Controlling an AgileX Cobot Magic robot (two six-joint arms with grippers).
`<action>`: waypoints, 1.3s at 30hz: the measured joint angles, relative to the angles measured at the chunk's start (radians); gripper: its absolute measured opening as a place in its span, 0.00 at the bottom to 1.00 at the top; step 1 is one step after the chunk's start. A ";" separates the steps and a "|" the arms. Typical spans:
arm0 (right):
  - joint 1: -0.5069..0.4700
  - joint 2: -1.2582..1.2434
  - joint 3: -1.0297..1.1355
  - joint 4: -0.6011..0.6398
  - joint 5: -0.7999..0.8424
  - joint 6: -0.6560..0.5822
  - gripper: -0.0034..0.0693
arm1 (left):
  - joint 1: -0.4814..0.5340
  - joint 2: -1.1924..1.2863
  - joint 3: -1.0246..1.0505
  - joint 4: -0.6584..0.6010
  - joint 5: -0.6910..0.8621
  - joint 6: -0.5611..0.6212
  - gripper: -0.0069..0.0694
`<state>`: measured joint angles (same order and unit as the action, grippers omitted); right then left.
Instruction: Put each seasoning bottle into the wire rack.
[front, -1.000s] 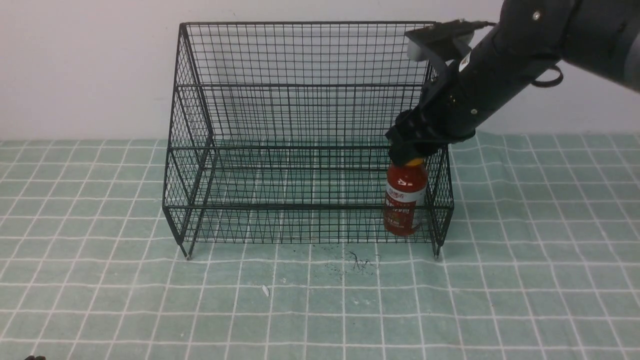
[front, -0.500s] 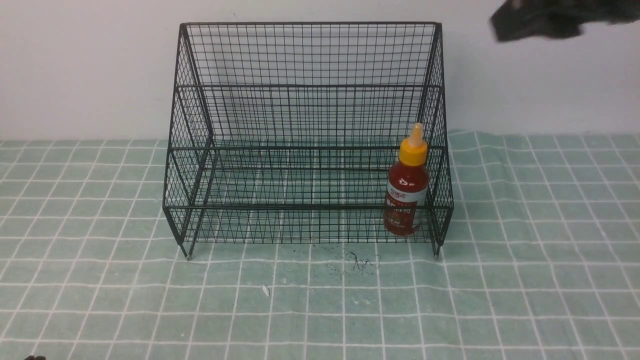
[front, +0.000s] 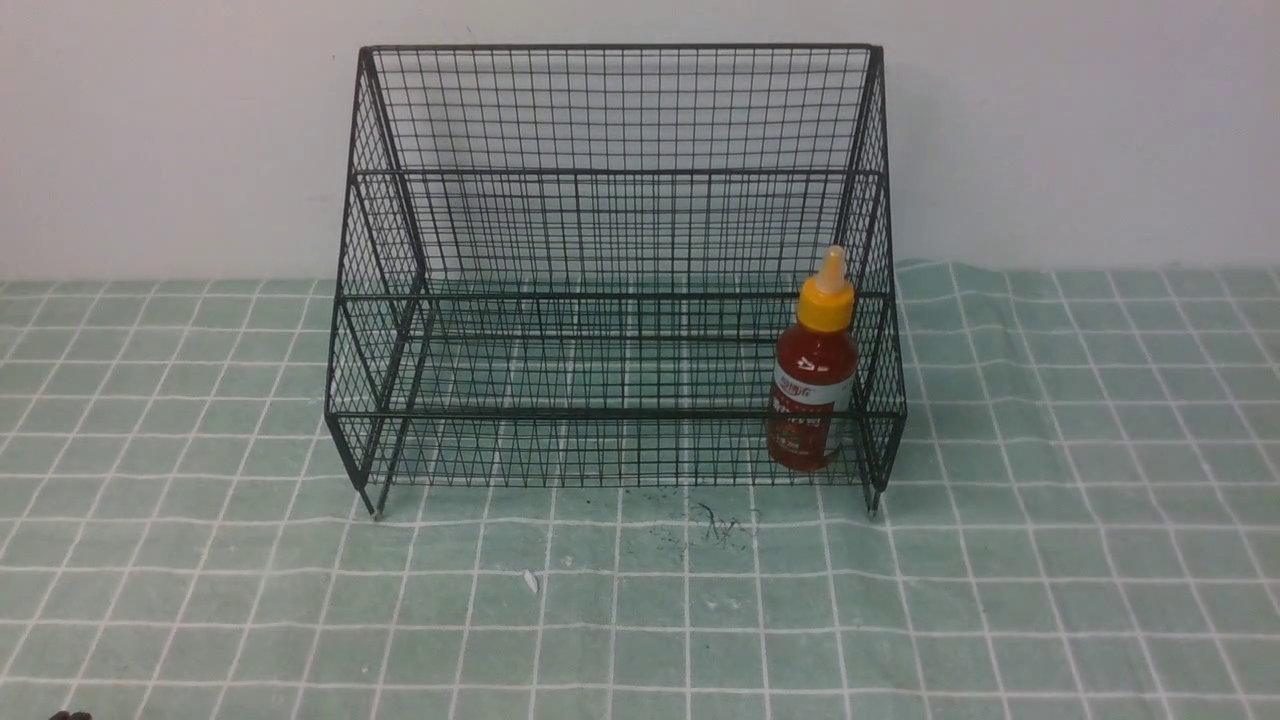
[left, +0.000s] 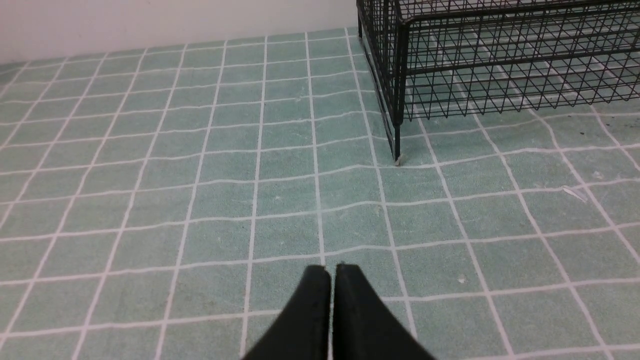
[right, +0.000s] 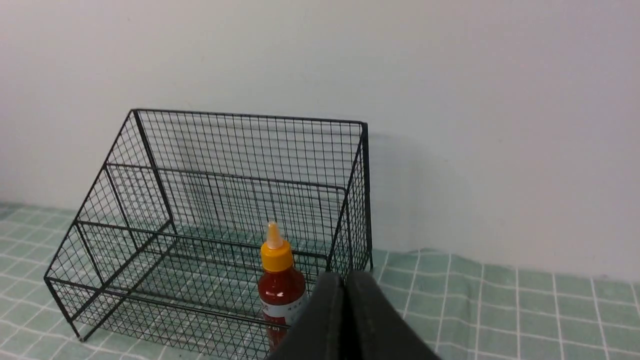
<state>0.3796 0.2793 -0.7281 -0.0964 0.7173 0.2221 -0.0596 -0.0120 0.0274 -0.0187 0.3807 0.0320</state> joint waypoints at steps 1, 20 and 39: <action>0.000 -0.079 0.108 -0.001 -0.071 0.029 0.03 | 0.000 0.000 0.000 0.000 0.000 0.000 0.08; -0.002 -0.291 0.612 -0.102 -0.377 0.160 0.03 | 0.000 0.000 0.000 0.000 0.000 0.000 0.08; -0.390 -0.291 0.753 -0.122 -0.352 0.095 0.03 | 0.000 0.000 0.000 0.000 0.000 0.000 0.08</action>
<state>-0.0104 -0.0122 0.0247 -0.2185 0.3655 0.3175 -0.0596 -0.0120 0.0274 -0.0187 0.3807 0.0320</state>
